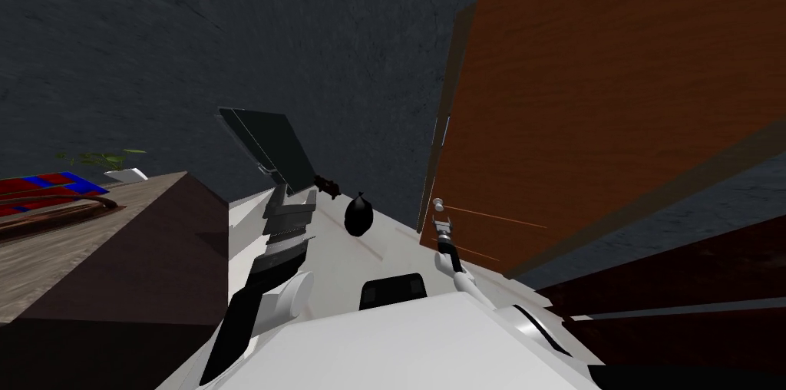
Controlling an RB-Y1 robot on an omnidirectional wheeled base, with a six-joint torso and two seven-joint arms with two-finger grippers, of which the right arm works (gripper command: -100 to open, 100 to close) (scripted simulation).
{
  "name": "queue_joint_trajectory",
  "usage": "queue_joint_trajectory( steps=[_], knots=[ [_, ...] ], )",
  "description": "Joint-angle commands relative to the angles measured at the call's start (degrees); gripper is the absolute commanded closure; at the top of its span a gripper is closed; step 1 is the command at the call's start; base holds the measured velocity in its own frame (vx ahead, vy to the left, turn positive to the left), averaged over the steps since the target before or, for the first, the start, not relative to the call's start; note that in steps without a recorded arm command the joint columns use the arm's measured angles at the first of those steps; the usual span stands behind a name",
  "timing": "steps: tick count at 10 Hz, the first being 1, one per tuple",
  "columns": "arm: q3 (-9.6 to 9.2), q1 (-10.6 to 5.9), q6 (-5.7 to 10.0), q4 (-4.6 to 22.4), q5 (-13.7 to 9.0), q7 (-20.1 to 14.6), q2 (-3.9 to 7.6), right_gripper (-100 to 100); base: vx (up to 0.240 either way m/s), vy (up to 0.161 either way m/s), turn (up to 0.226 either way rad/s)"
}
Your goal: Pull the door open
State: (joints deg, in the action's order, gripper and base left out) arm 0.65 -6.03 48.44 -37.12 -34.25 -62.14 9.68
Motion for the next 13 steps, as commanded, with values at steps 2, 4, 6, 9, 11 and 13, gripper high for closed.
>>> queue_joint_trajectory(
  steps=[2, 4, 6, 9, 11, 13],
  knots=[
    [-0.54, -0.31, 0.10, -0.1, -1.6, -4.0, -0.50, -100, -0.057, -0.013, 0.035],
    [-0.93, -0.51, 0.13, -0.2, -2.8, -6.9, -0.87, -100, -0.080, -0.015, 0.042],
    [-1.21, -0.65, 0.16, -0.3, -3.6, -8.9, -1.13, -100, -0.065, -0.012, 0.022],
    [-1.12, 0.16, 0.30, -0.1, -4.0, -11.1, 0.45, -100, 0.021, -0.004, 0.047],
    [-1.12, 0.16, 0.30, -0.1, -4.0, -11.1, 0.45, -100, 0.125, -0.015, 0.021],
    [-0.95, 1.04, 0.53, 0.3, -4.3, -13.1, 2.28, -100, 0.137, 0.002, 0.081]
  ],
)
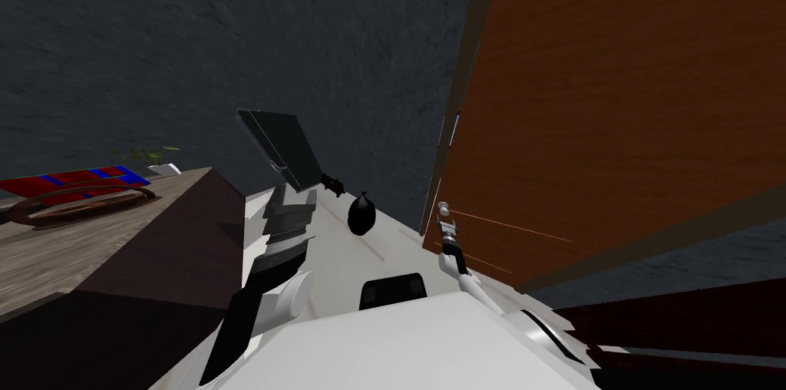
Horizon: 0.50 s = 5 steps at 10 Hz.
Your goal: Pull the door open
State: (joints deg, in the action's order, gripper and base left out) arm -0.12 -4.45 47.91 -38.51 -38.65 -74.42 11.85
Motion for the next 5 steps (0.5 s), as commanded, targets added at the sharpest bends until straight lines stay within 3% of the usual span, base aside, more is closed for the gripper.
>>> queue_joint_trajectory(
  steps=[1, 2, 5],
  knots=[
    [-0.17, -0.55, 1.06, 1.7, 0.1, -0.9, 0.11, -100, 0.048, -0.009, -0.002],
    [-0.05, 0.08, 1.23, 2.0, -0.1, -2.3, 1.43, -100, 0.075, -0.011, 0.079],
    [0.16, 1.19, 1.53, 2.5, -0.4, -4.8, 3.75, -100, 0.116, -0.017, 0.068]
  ],
)
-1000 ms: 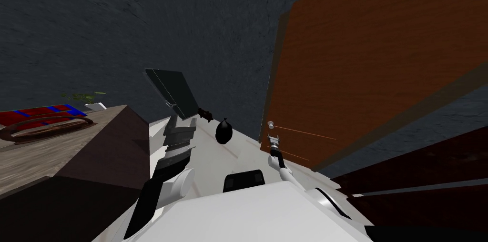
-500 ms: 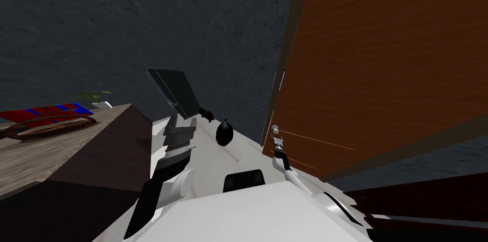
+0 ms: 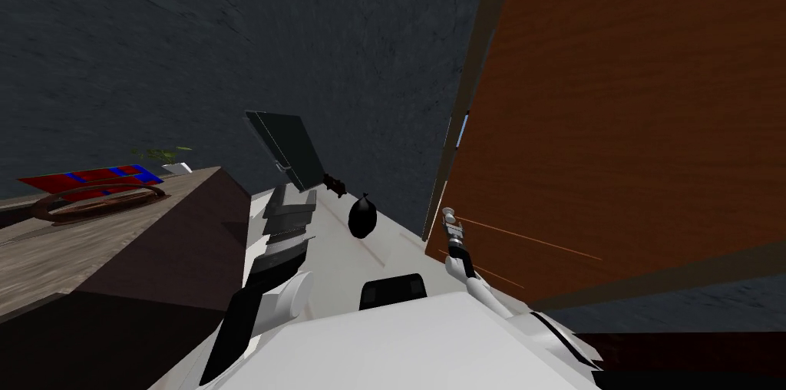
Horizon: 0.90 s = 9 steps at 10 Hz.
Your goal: Pull the door open
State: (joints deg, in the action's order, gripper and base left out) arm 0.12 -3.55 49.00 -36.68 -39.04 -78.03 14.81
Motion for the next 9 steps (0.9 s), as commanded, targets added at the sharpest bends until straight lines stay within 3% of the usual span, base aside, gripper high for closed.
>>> queue_joint_trajectory(
  steps=[1, 2, 3, 8, 9],
  knots=[
    [-0.05, 0.49, 0.49, 0.7, -0.1, -1.7, 1.21, -100, 0.142, -0.008, 0.057],
    [0.02, 0.49, 0.05, 0.1, -0.1, -1.0, 0.94, -100, 0.063, -0.002, 0.007],
    [0.02, 0.49, 0.05, 0.1, -0.1, -1.0, 0.94, 100, -0.008, -0.004, -0.018],
    [0.02, 0.49, 0.05, 0.1, -0.1, -1.0, 0.94, 100, -0.012, 0.000, 0.004],
    [-1.17, 0.80, -0.10, -0.2, 0.5, -2.0, 1.42, 100, -0.160, -0.019, 0.119]
  ],
)
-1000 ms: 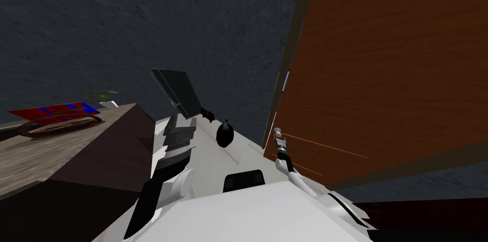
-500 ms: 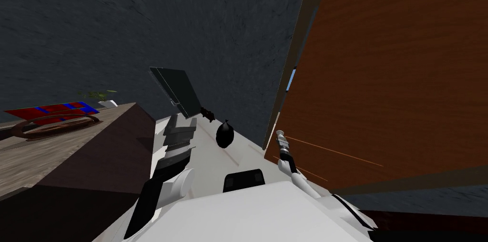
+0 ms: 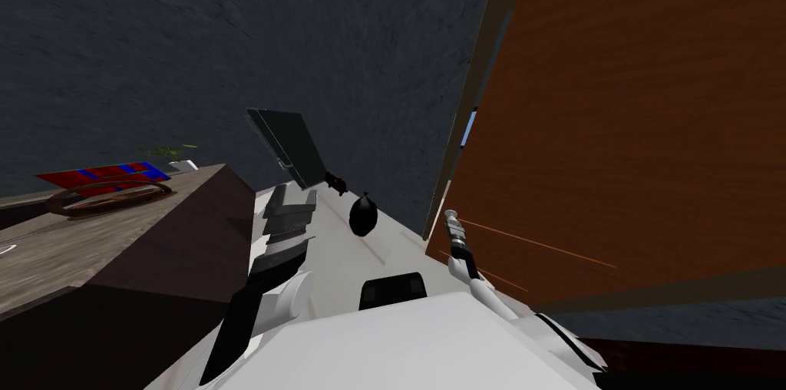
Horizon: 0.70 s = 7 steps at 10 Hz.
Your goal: Pull the door open
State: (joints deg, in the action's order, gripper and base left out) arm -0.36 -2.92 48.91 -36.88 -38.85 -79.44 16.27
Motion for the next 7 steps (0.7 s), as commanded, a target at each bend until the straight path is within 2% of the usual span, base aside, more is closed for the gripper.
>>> queue_joint_trajectory(
  steps=[1, 7],
  knots=[
    [-1.26, 0.30, -0.03, -0.2, 0.6, -1.1, 0.18, 100, -0.241, -0.015, 0.109],
    [-6.01, 1.42, -0.15, -1.7, 2.9, -5.5, 2.08, 100, -0.239, -0.015, 0.104]
  ],
)
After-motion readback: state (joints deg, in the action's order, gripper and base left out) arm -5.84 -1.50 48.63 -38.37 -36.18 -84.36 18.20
